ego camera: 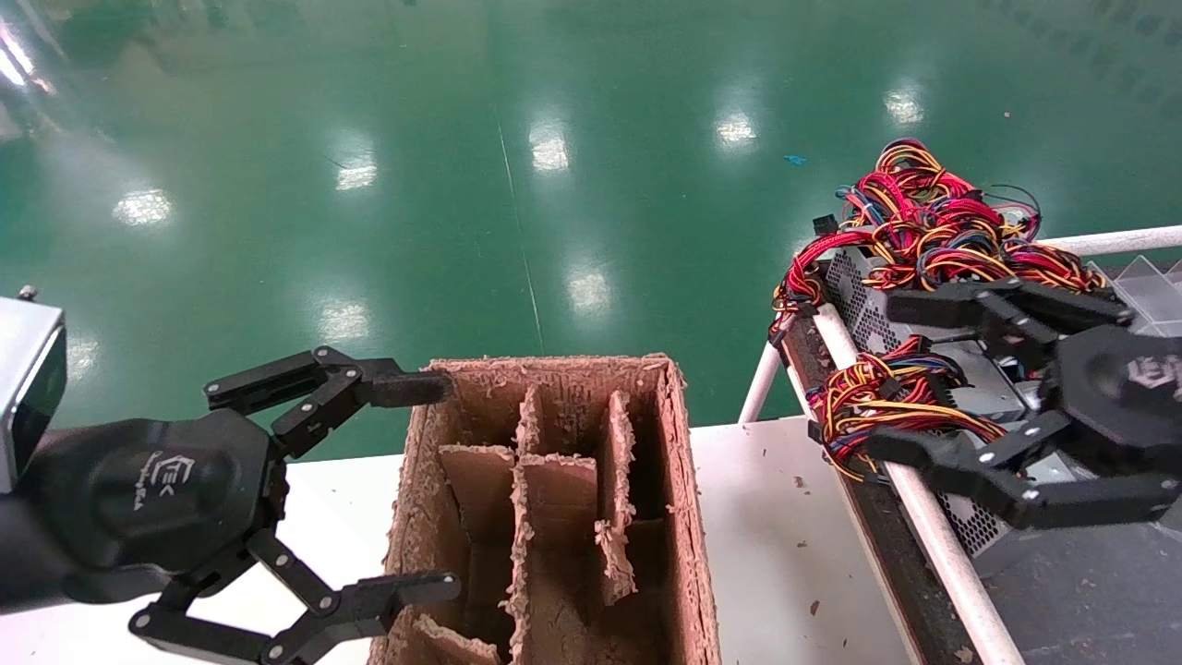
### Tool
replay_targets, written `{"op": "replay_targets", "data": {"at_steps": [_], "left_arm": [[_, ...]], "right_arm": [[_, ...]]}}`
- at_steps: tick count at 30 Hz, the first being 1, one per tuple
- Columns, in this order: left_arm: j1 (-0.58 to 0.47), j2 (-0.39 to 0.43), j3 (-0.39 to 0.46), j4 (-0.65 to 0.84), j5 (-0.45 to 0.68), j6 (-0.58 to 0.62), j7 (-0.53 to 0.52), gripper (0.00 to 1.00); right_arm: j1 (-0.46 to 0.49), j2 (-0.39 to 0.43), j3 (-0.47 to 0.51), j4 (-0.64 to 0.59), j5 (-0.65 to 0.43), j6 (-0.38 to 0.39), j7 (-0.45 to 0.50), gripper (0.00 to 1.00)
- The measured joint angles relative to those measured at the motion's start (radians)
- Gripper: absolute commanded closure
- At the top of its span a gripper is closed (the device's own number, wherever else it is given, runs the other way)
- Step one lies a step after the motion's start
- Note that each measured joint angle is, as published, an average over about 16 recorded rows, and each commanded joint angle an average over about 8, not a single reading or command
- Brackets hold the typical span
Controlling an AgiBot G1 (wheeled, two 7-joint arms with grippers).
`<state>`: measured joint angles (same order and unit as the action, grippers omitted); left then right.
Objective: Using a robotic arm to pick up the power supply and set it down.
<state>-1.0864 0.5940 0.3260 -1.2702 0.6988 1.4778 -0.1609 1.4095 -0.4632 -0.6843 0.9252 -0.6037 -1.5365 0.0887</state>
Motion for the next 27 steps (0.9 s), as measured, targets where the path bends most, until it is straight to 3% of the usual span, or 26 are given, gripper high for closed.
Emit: {"op": "replay_targets", "data": {"at_steps": [27], "left_arm": [[0.000,0.000,0.001,0.000,0.000,0.000,0.000,0.00]], "right_arm": [[-0.308,-0.136,0.372,0.329,-0.116,0.037,0.090,0.00]]}}
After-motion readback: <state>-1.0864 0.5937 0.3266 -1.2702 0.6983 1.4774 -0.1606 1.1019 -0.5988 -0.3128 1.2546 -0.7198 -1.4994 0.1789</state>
